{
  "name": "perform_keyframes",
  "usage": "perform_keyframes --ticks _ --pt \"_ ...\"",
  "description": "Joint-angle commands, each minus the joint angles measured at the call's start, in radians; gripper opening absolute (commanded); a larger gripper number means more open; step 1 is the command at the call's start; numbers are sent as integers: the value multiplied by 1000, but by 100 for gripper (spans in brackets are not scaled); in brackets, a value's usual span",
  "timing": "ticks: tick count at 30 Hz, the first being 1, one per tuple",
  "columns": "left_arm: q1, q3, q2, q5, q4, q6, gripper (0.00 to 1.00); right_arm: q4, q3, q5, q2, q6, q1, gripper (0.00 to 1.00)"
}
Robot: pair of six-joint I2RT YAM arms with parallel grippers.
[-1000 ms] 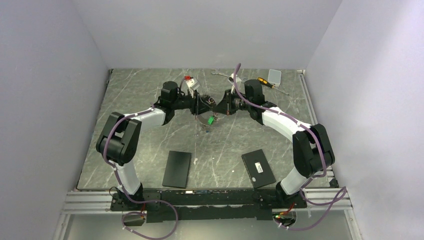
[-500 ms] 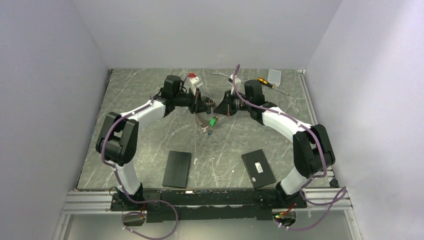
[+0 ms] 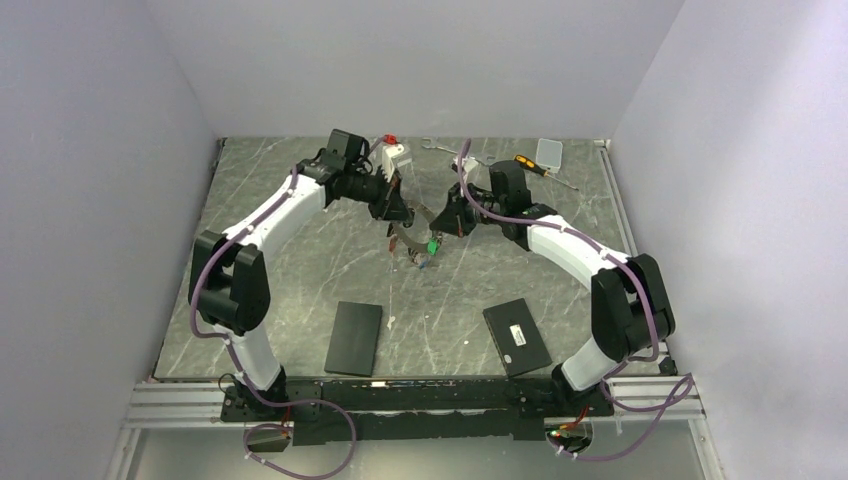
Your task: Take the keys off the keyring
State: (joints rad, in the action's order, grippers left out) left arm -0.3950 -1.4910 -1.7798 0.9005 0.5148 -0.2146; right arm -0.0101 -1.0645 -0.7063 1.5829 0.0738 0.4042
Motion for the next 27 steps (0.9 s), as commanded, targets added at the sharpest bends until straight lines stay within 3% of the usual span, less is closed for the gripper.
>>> perform_keyframes --ticks 1,8,13,16,22,27 --pt "8 -109 2 31 198 -131 0 15 14 4 -49 -96 -15 0" --pt "4 -168 -25 -11 275 -202 0 15 29 -47 -51 -131 -16 2" --pt "-17 -179 -43 29 312 -226 0 15 24 -49 -48 -134 -18 22" --pt "-37 -191 -51 34 340 -245 0 15 17 -33 -50 -129 -37 28" --pt "-47 -223 -74 46 371 -226 0 -6 1 -59 -62 -147 -79 35" --pt "-47 -270 -114 63 411 -203 0 -130 -48 -189 -70 -289 -80 38"
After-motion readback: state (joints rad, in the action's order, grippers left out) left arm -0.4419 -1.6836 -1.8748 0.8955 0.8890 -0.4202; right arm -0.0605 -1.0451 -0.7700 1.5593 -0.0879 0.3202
